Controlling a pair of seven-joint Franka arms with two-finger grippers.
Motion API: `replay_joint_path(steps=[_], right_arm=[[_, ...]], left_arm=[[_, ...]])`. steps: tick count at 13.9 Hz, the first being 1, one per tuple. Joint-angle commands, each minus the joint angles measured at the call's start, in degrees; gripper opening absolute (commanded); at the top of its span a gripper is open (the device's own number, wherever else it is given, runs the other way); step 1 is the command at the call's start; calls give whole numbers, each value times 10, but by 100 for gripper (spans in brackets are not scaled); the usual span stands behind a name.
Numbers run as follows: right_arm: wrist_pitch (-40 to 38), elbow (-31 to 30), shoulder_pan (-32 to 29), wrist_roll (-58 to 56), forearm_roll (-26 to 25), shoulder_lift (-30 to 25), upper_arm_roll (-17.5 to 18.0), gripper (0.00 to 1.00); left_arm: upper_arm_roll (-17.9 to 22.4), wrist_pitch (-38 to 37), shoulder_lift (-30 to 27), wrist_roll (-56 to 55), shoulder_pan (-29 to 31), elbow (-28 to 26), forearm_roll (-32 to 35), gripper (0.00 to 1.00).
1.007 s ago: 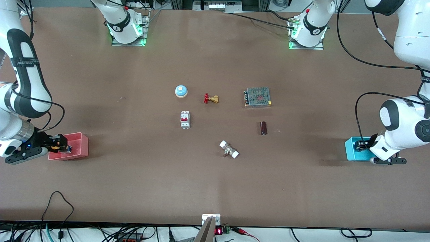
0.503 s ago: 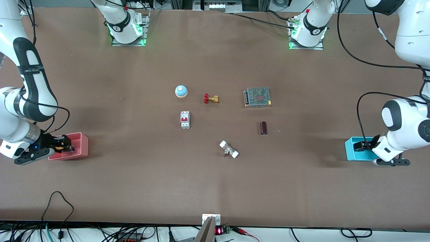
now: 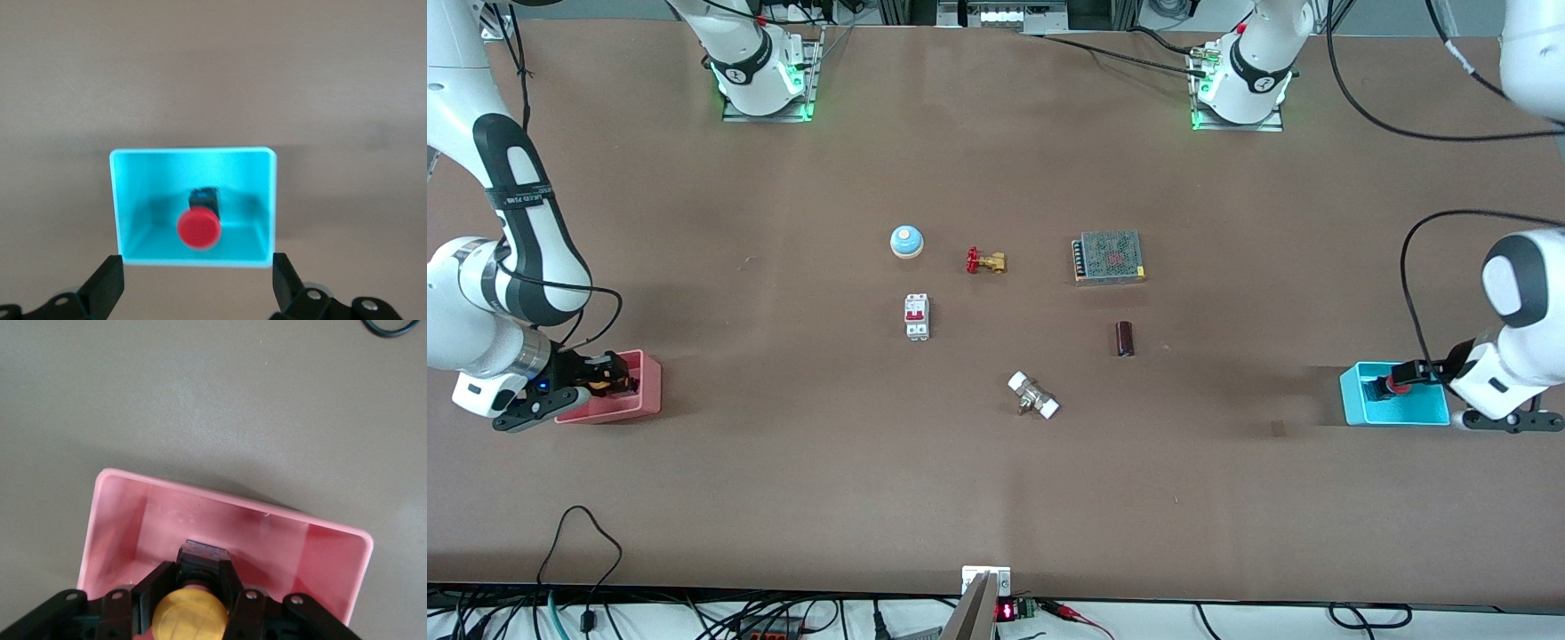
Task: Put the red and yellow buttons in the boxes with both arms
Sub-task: 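Lower the yellow button into the pink box while the left gripper lowers red, then open both grippers and lift them away from the boxes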
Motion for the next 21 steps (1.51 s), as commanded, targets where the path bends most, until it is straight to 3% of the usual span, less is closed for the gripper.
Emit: replay_joint_path(steps=[1, 6, 8, 11, 12, 13, 14, 15, 16, 18, 21], right_arm=[[2, -4, -6, -10, -3, 1, 4, 43], [5, -4, -6, -10, -3, 3, 4, 62], [4, -3, -6, -6, -2, 1, 4, 72], [-3, -3, -4, -3, 2, -26, 4, 77], [-13, -4, -2, -3, 2, -44, 4, 83], [-34, -4, 2, -2, 3, -62, 4, 100], [-60, -5, 6, -1, 4, -85, 5, 100], [-98, -5, 17, 10, 6, -113, 6, 100], [-137, -5, 28, 41, 6, -143, 6, 100], [-209, -4, 60, 138, 6, -202, 6, 100], [-294, -4, 105, 280, 6, -294, 6, 100]], left_arm=[[-30, -84, -59, -2, 0, 8, 0, 98], [-98, -241, -100, -42, 1, 88, -19, 100], [-111, -268, -134, -40, 4, 90, -54, 100], [-113, -293, -156, -36, 3, 91, -74, 100], [-106, -288, -158, -31, 1, 92, -79, 100], [-99, -280, -175, -23, -9, 80, -86, 100], [-65, -276, -189, -23, -41, 61, -87, 100], [-7, -273, -206, -23, -90, 43, -91, 100], [20, -254, -229, -24, -113, 10, -91, 100], [34, -179, -297, -29, -130, -83, -92, 100], [65, -168, -323, -29, -173, -98, -87, 100]])
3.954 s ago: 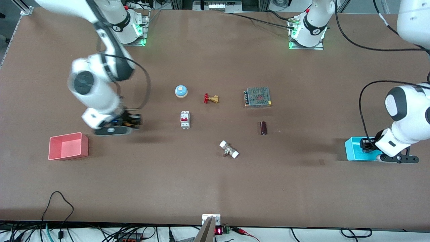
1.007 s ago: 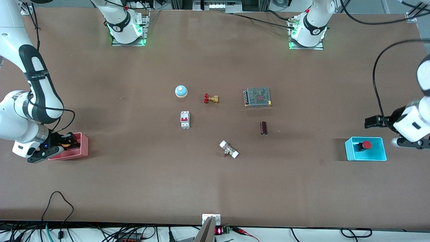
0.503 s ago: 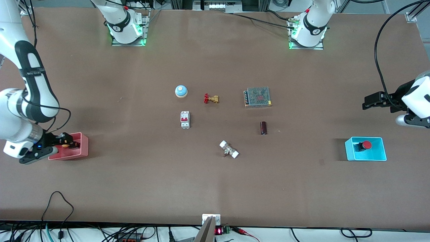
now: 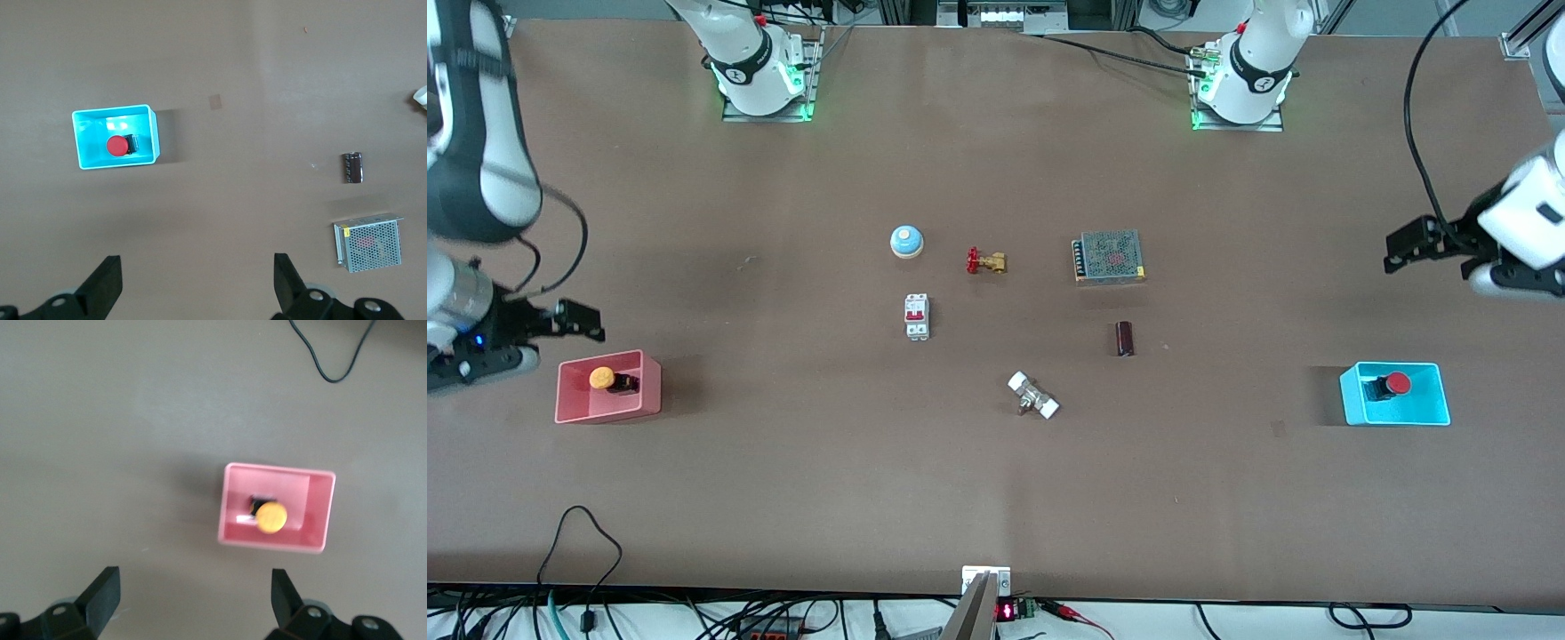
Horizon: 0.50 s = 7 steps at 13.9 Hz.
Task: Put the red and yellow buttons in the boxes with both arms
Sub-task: 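Open both grippers and lift them away from the boxes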
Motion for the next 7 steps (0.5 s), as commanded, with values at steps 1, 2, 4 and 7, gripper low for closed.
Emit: replay_joint_path(steps=[1, 2, 4, 7], right_arm=[[-61, -21, 33, 99, 4, -87, -4, 100], [-73, -21, 45, 103, 5, -102, -4, 100], [-105, -24, 53, 108, 9, -133, -6, 100], [-132, -49, 89, 134, 31, -177, -33, 100]], left_arm=[[24, 17, -45, 6, -26, -39, -3, 100], [23, -10, -45, 5, -25, -31, -2, 100], [17, -75, -32, 3, -23, -2, -1, 100], [17, -68, -27, 2, -22, 3, -4, 100]])
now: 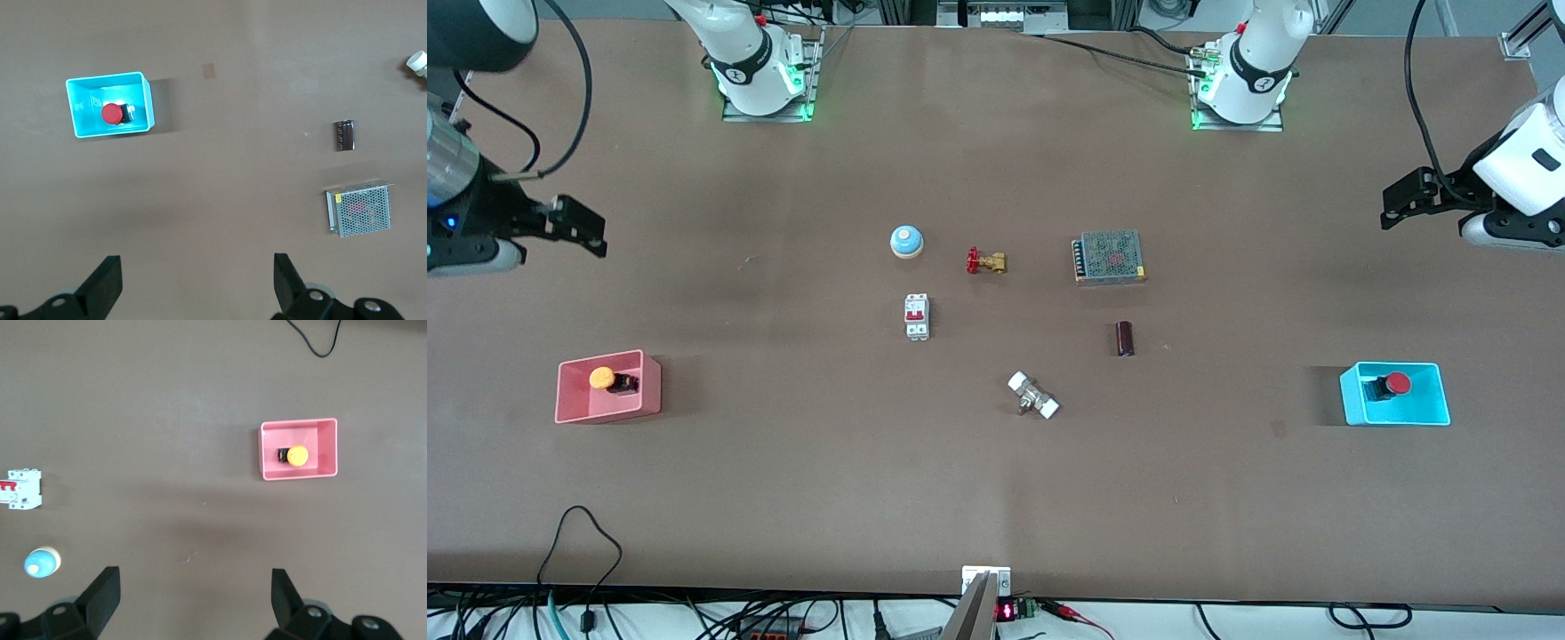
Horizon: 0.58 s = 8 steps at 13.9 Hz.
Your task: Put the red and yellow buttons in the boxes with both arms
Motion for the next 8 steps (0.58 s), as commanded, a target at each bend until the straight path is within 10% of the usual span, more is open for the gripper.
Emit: replay_joint_path(steps=[1, 8], right_arm=[[-9, -45, 48, 23, 12, -43, -44, 100], [-14, -39, 70, 23, 12, -42, -63, 100]], left_arm=[[7, -10, 7, 2, -8, 16, -4, 100], [7, -11, 7, 3, -7, 16, -8, 100]])
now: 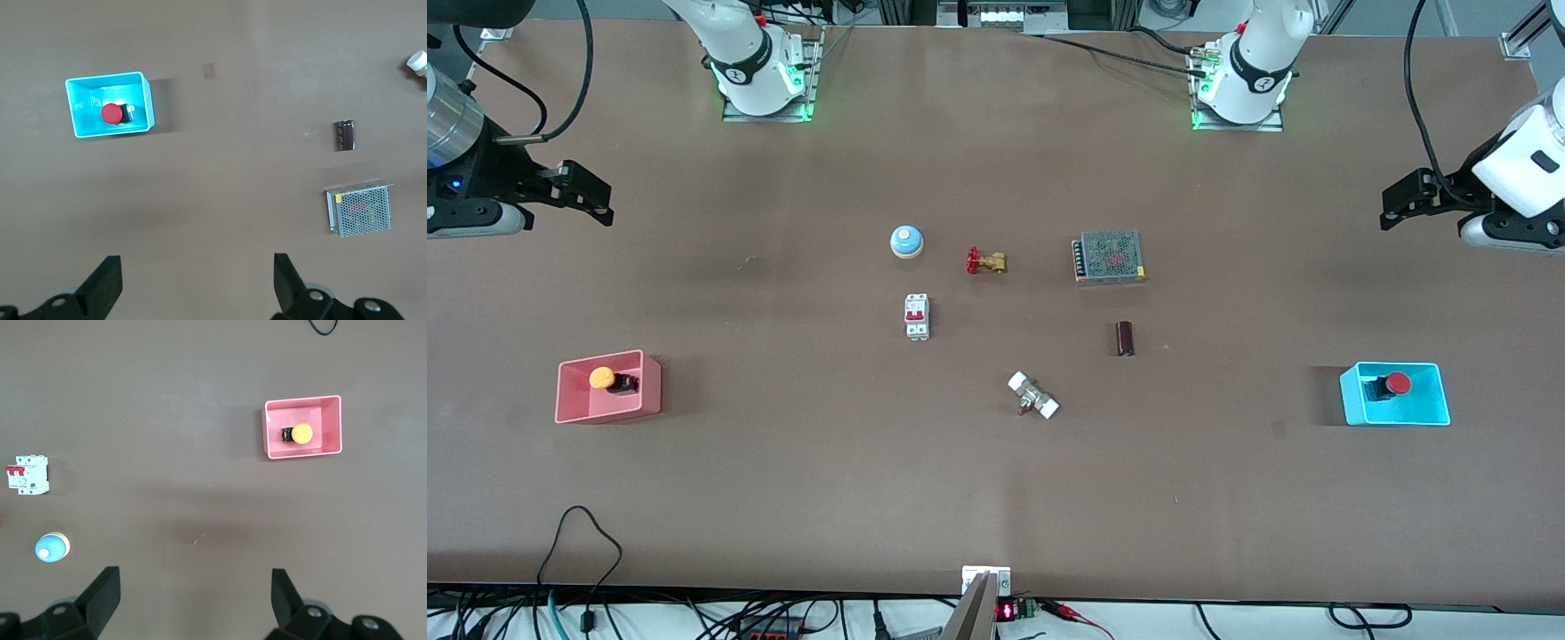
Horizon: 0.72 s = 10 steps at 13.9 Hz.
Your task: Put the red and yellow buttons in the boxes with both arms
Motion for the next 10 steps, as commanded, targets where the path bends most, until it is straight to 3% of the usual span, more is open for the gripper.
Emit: replay_joint_path(steps=[1, 10], right_arm=[[-4, -5, 14, 10, 7, -4, -7, 100], [-1, -5, 10, 13, 53, 2, -9, 100]], left_arm=[[7, -11, 6, 3, -6, 16, -8, 100], [7, -11, 6, 3, -6, 16, -8, 100]])
